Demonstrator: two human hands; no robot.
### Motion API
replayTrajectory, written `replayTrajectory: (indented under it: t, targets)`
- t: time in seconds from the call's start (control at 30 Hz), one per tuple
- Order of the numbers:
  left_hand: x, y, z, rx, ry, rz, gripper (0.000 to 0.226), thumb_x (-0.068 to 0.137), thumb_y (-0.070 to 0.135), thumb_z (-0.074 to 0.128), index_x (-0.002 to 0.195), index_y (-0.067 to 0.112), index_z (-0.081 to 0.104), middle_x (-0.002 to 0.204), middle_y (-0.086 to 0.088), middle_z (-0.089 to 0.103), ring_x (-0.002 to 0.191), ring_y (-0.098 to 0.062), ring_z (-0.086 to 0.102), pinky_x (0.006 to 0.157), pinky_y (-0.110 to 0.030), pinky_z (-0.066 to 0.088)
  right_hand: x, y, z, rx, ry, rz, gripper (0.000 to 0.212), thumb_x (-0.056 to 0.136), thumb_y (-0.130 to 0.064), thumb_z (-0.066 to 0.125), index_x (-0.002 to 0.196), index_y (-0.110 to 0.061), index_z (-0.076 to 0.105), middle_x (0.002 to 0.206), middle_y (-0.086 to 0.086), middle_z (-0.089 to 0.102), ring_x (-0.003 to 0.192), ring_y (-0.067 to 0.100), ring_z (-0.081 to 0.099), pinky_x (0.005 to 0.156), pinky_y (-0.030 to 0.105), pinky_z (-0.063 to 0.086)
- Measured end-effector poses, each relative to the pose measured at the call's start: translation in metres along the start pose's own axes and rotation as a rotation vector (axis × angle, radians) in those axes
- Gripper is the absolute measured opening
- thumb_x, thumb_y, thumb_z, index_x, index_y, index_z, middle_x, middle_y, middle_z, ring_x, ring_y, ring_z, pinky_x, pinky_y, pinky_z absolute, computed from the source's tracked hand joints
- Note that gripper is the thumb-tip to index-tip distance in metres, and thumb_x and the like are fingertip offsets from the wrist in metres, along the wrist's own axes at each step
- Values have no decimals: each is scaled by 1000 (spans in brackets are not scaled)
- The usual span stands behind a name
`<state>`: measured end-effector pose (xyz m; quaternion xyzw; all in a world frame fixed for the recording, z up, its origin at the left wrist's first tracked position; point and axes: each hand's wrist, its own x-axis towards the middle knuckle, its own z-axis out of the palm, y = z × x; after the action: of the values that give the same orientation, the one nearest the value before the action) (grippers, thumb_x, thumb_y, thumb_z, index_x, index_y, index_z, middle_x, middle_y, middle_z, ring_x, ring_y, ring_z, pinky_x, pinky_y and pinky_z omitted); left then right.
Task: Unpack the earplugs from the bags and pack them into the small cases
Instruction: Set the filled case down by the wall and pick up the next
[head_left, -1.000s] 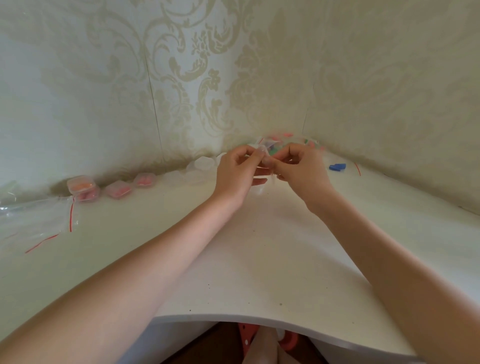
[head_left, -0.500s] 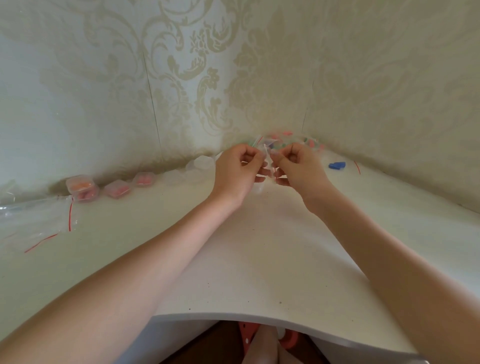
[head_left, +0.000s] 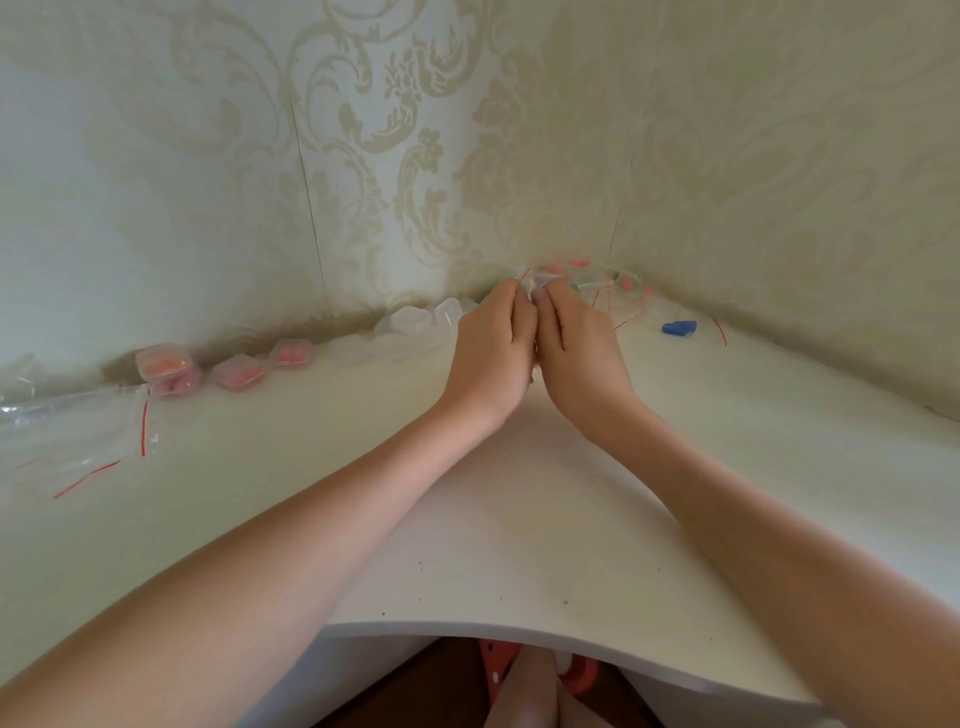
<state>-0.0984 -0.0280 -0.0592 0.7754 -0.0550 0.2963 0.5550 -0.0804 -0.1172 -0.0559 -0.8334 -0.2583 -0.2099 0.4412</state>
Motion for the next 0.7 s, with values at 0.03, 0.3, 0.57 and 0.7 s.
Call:
replayTrajectory:
  t: [0.03, 0.3, 0.57, 0.7]
  targets:
    - [1, -1, -1, 30, 2, 6, 31, 100, 16, 35, 69, 10, 37, 56, -3, 42, 49, -17, 40, 47, -34, 38, 0, 1, 0, -46, -7, 0, 26, 101, -19, 32, 78, -10, 41, 62, 1, 50, 57, 22, 47, 56, 44, 40]
    - [1, 0, -4, 254, 20, 14, 35, 97, 13, 35, 64, 18, 29, 60, 2, 41, 54, -15, 38, 52, -34, 31, 3, 1, -7, -427, -23, -36, 22, 102, -21, 29, 98, -7, 46, 68, 7, 49, 64, 31, 46, 51, 35, 21]
    - [2, -3, -10, 427, 58, 109, 26, 102, 20, 32, 77, 12, 35, 58, 7, 35, 50, -8, 33, 46, -25, 18, 6, -4, -19, -551, 100, -289, 8, 93, -6, 50, 99, -1, 52, 80, 9, 55, 63, 30, 51, 47, 35, 37]
    - [2, -3, -11, 450, 79, 142, 27, 103, 28, 30, 83, 11, 36, 59, 7, 42, 53, -18, 42, 49, -30, 20, 6, 0, -17, -497, 15, -417, 20, 72, 13, 56, 80, -3, 66, 112, 13, 61, 92, 30, 57, 51, 31, 38]
